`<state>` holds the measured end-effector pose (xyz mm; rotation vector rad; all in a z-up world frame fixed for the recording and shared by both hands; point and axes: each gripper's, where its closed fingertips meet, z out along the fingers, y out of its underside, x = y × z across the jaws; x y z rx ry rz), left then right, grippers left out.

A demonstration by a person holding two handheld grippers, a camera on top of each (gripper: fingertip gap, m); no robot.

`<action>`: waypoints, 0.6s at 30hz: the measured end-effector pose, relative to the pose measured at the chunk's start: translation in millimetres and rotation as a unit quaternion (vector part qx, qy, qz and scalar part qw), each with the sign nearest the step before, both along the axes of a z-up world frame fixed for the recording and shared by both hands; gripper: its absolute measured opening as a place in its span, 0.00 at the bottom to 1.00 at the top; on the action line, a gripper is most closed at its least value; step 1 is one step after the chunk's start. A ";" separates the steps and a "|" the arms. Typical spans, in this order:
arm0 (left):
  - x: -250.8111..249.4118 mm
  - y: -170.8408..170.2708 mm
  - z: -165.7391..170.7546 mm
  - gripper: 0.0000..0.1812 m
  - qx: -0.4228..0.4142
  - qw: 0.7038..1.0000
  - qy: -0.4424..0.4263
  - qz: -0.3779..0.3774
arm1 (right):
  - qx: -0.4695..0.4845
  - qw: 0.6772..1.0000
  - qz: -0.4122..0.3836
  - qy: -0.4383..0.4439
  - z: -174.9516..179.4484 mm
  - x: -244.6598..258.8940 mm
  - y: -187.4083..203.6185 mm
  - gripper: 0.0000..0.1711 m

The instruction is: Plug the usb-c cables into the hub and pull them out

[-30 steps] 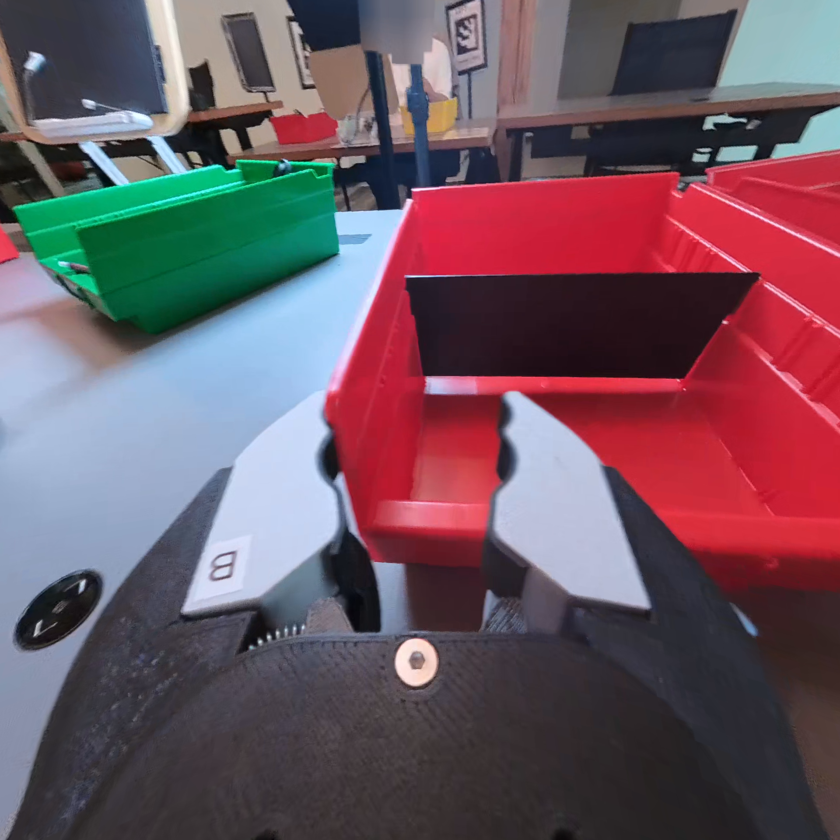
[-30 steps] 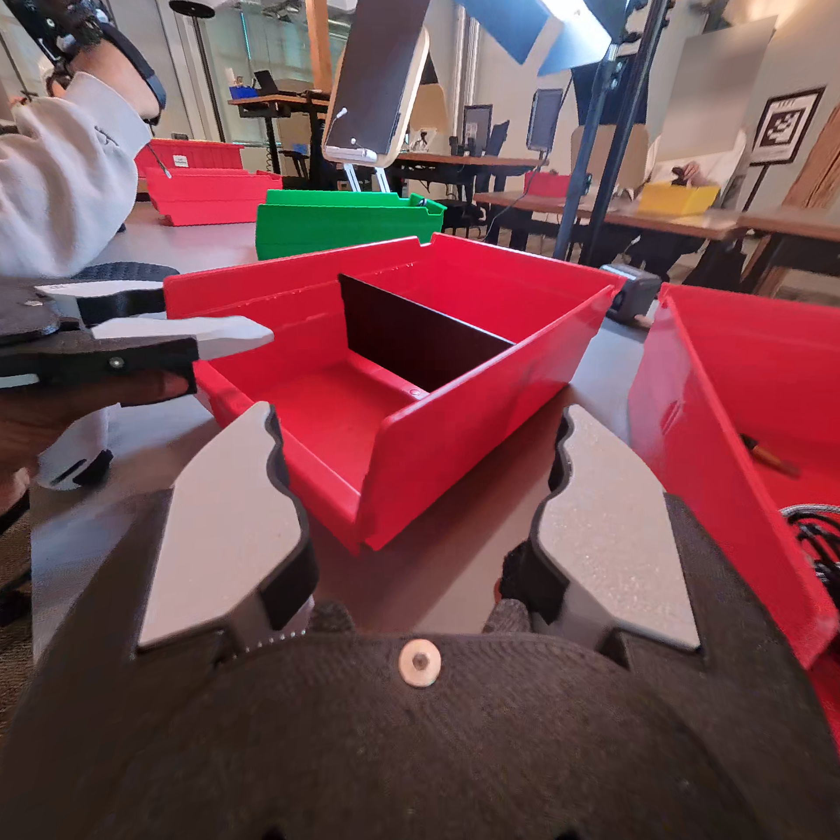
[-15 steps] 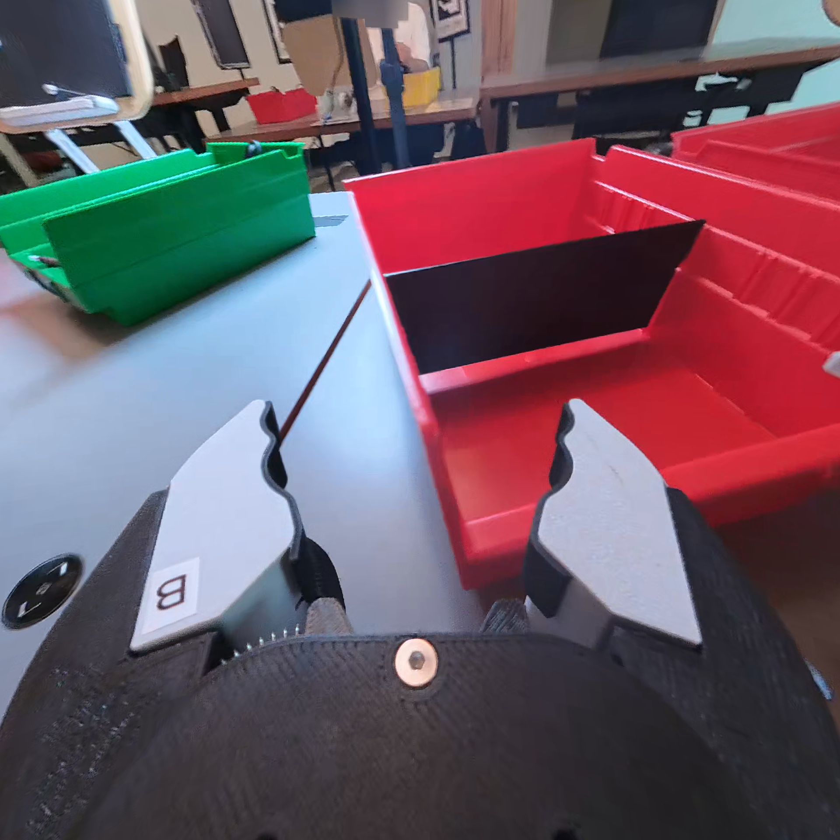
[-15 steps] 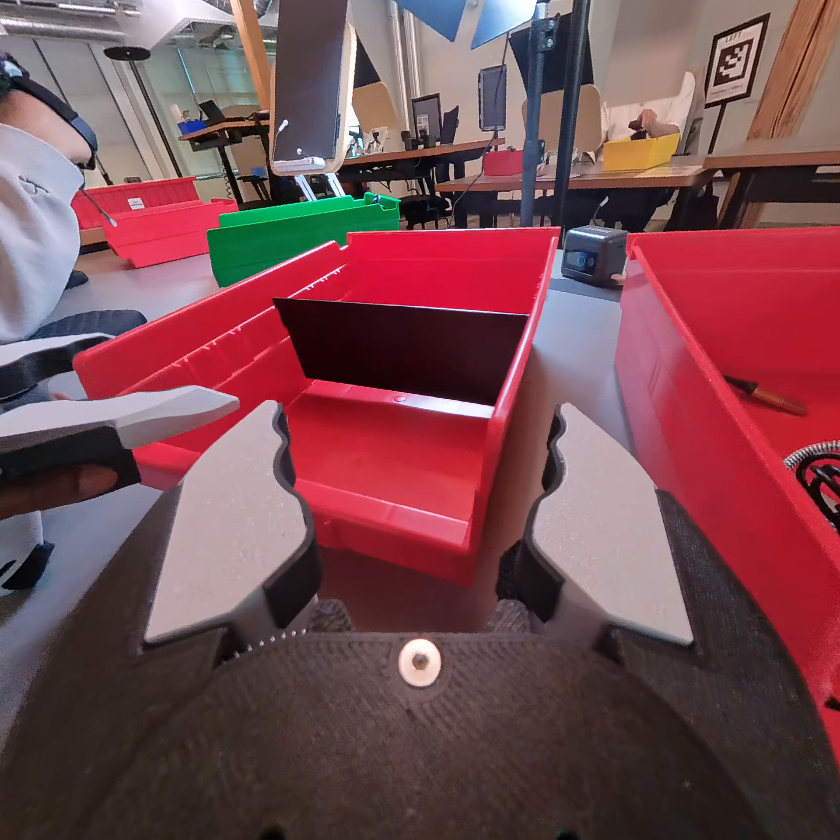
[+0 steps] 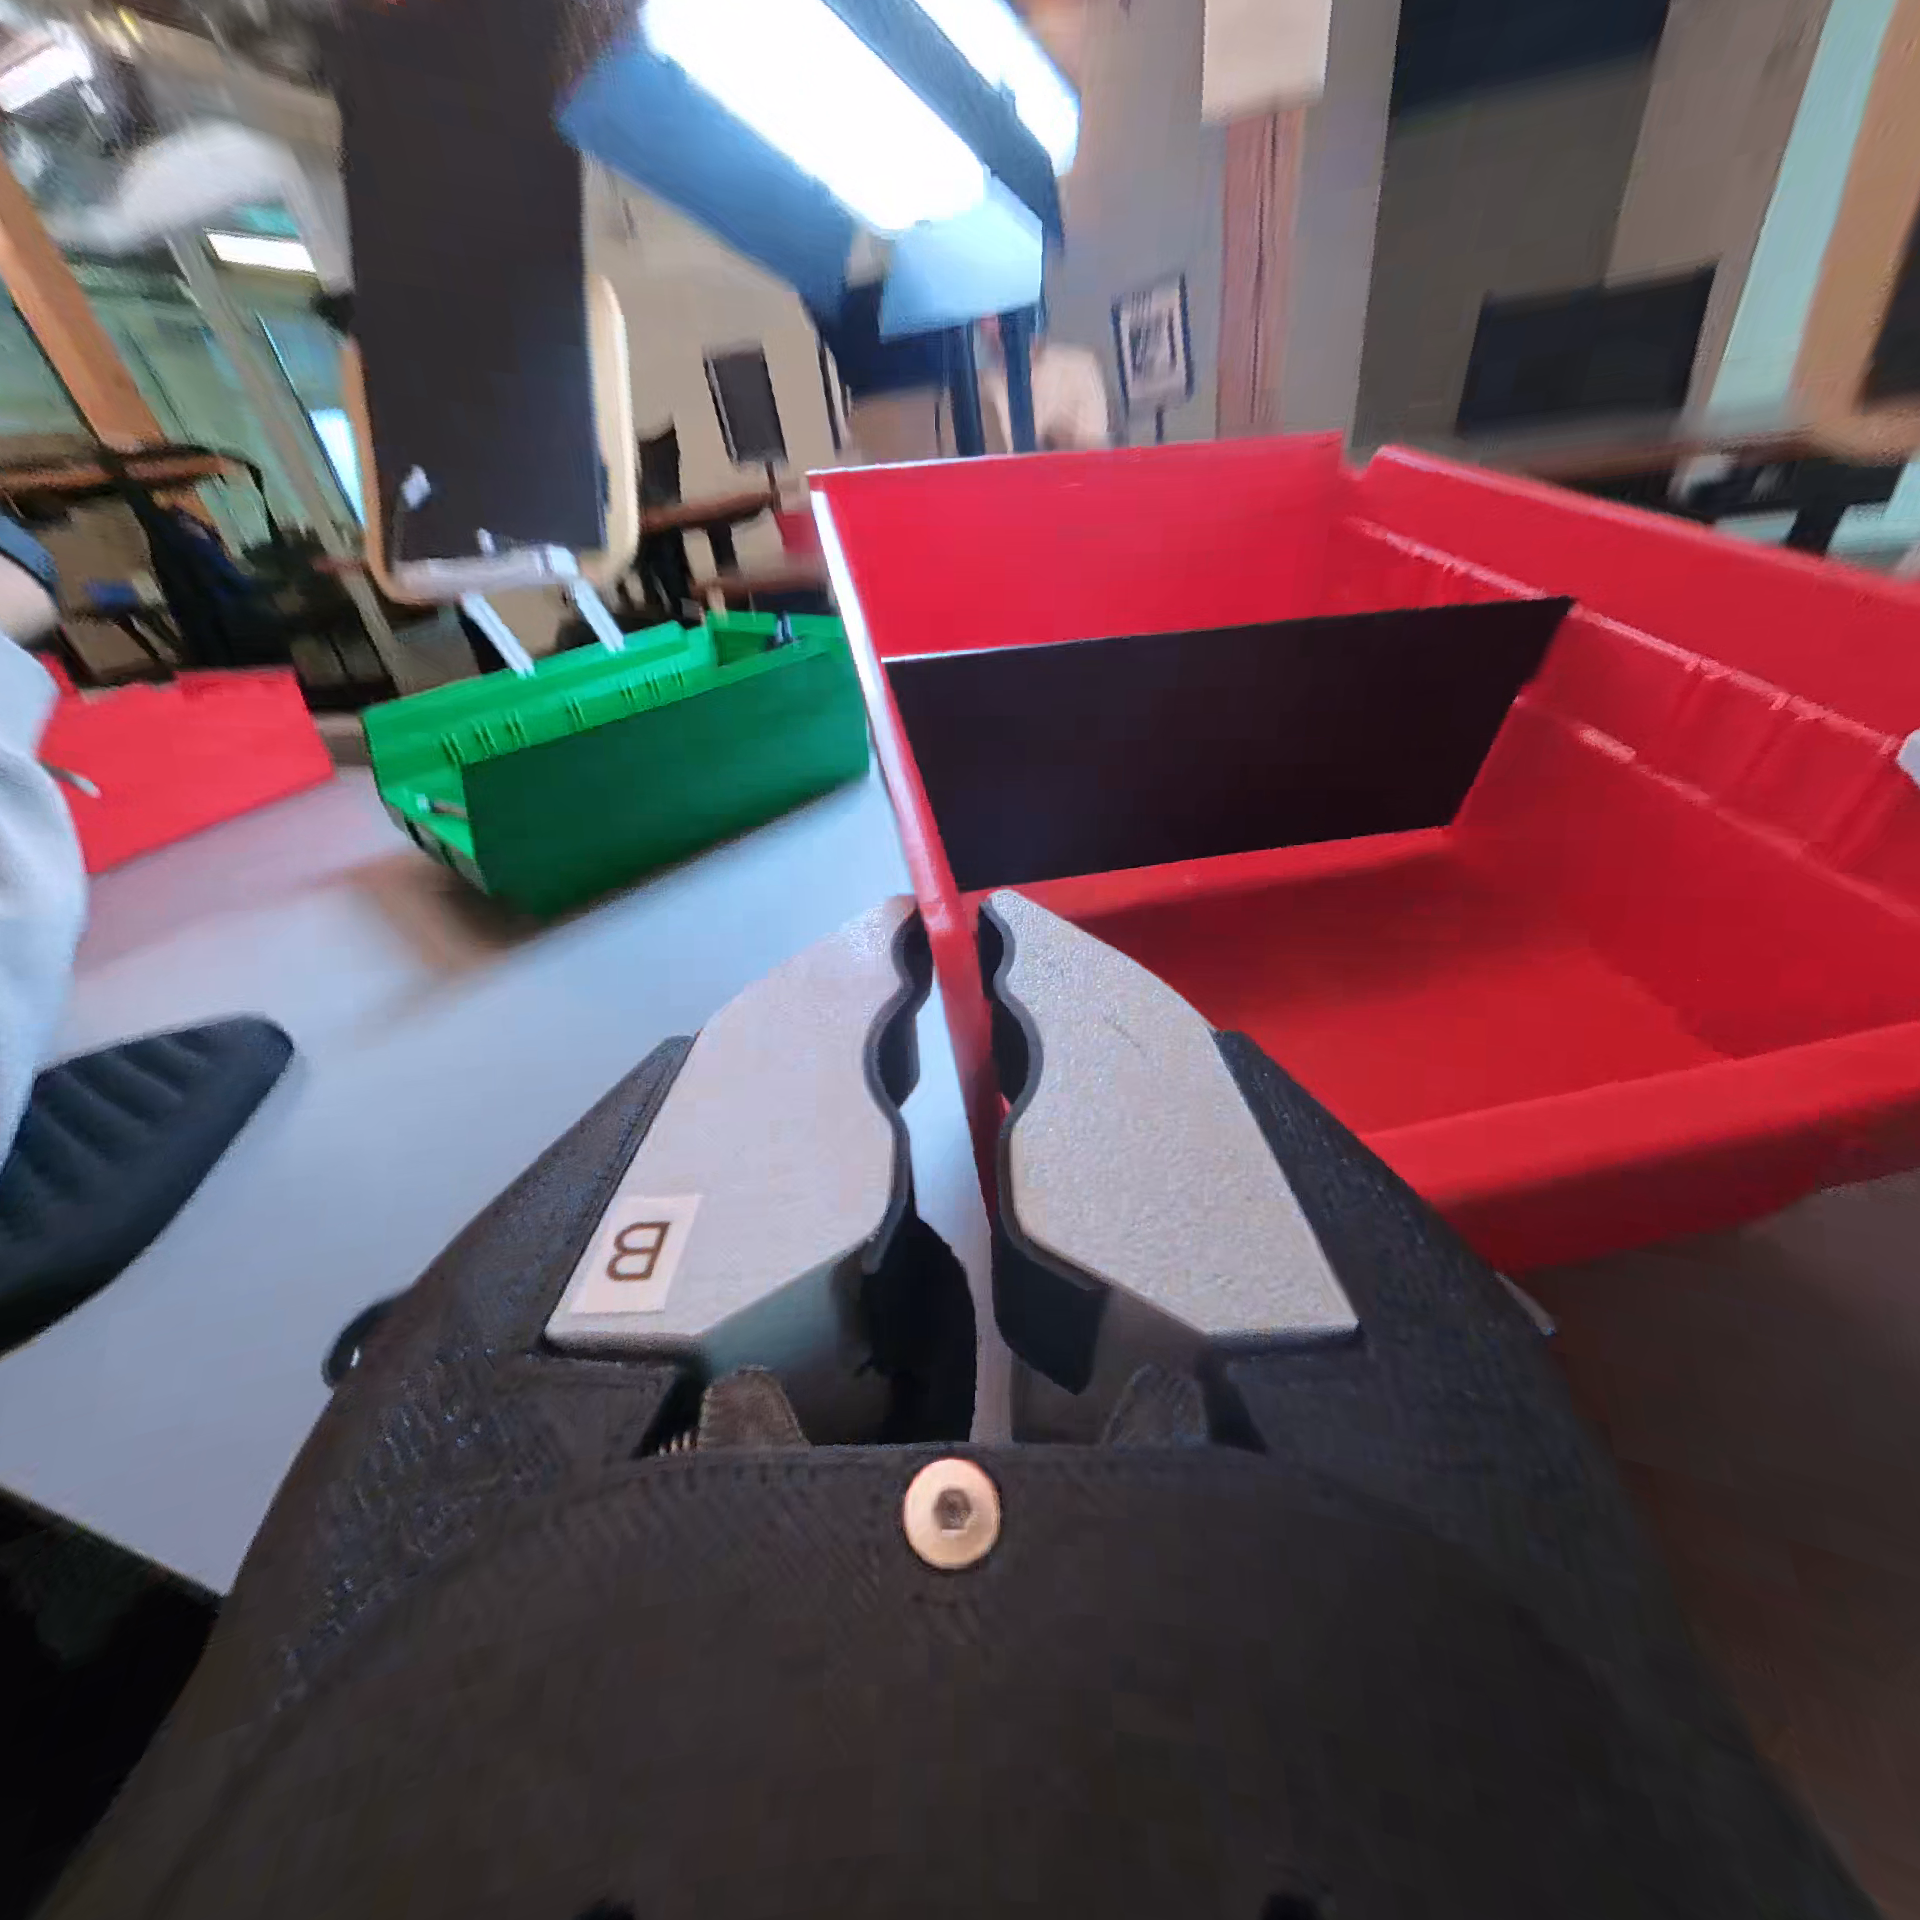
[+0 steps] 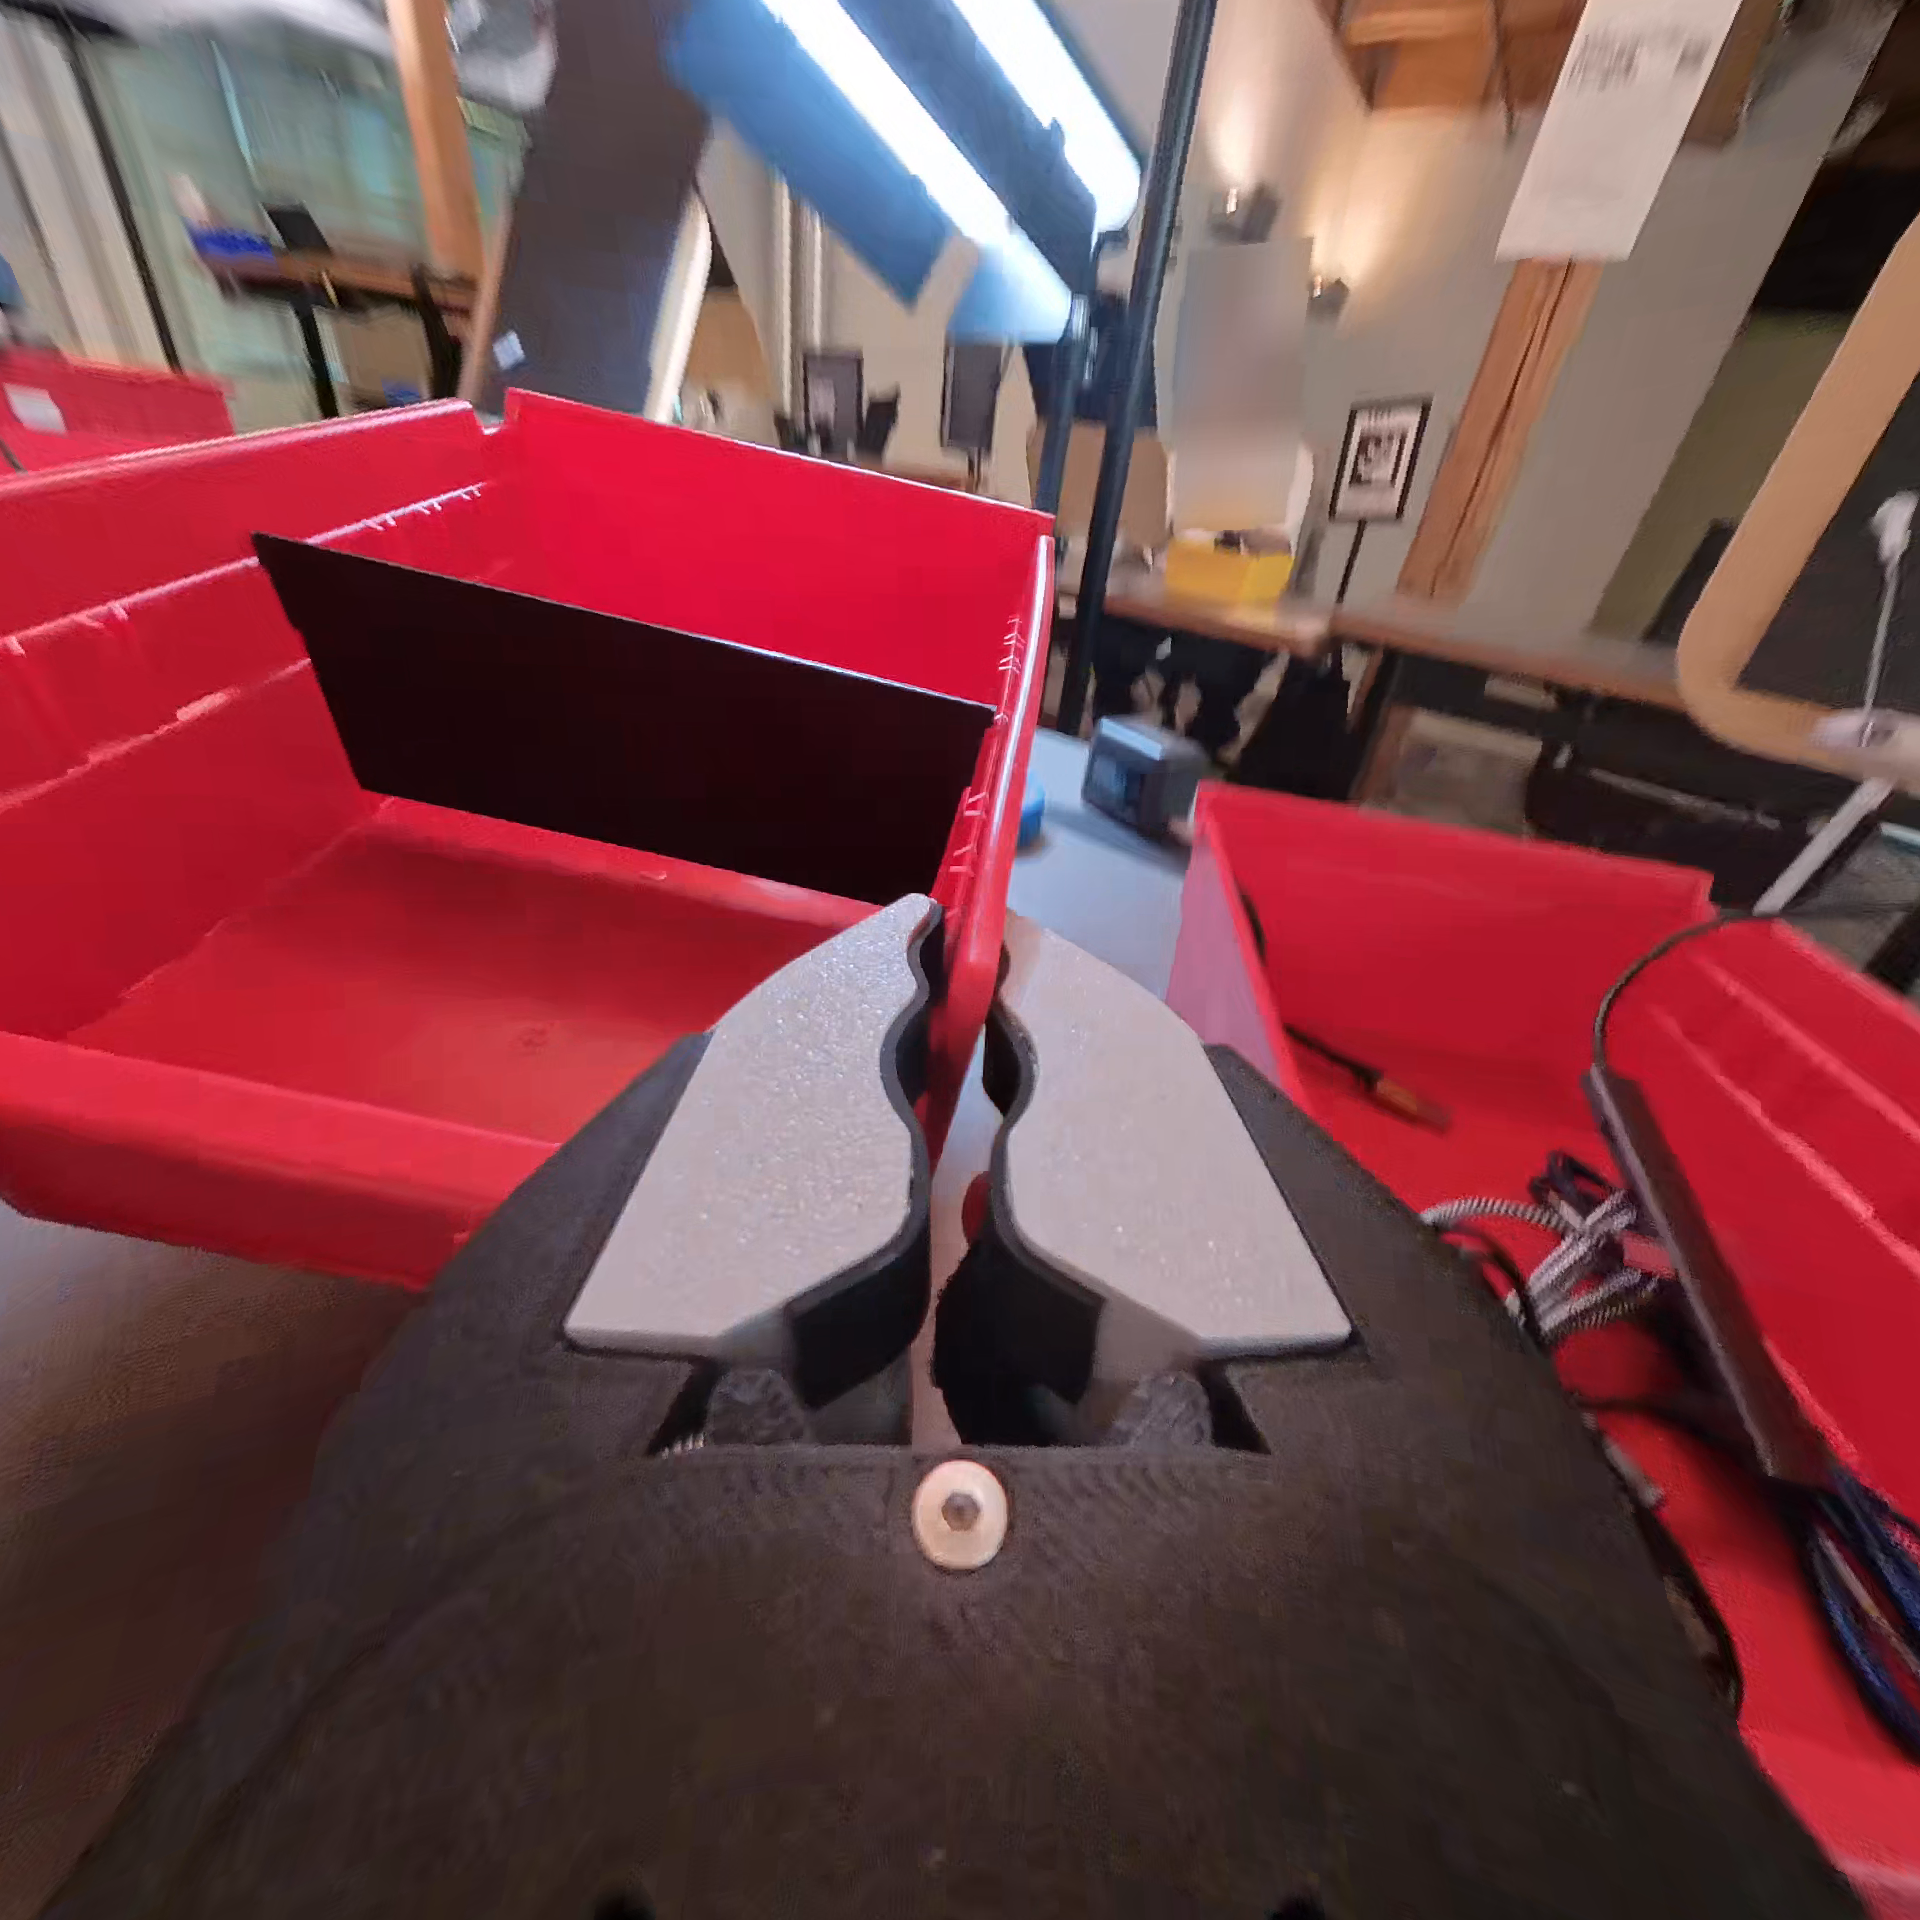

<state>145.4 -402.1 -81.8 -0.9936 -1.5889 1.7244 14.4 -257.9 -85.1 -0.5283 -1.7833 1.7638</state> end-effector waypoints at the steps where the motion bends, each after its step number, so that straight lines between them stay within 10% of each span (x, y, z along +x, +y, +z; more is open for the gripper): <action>1: 4.2 6.9 16.6 0.05 -0.013 1.000 0.027 -0.002 | -0.021 1.000 0.006 0.012 15.9 2.1 4.2 0.02; 9: -0.4 81.2 98.6 0.06 -0.073 0.986 0.147 -0.042 | -0.081 0.990 -0.019 0.116 112.9 4.4 83.0 0.01; 18: -93.6 239.2 121.0 0.09 -0.066 0.950 0.180 -0.247 | -0.087 0.973 -0.166 0.131 120.4 -42.9 267.1 0.02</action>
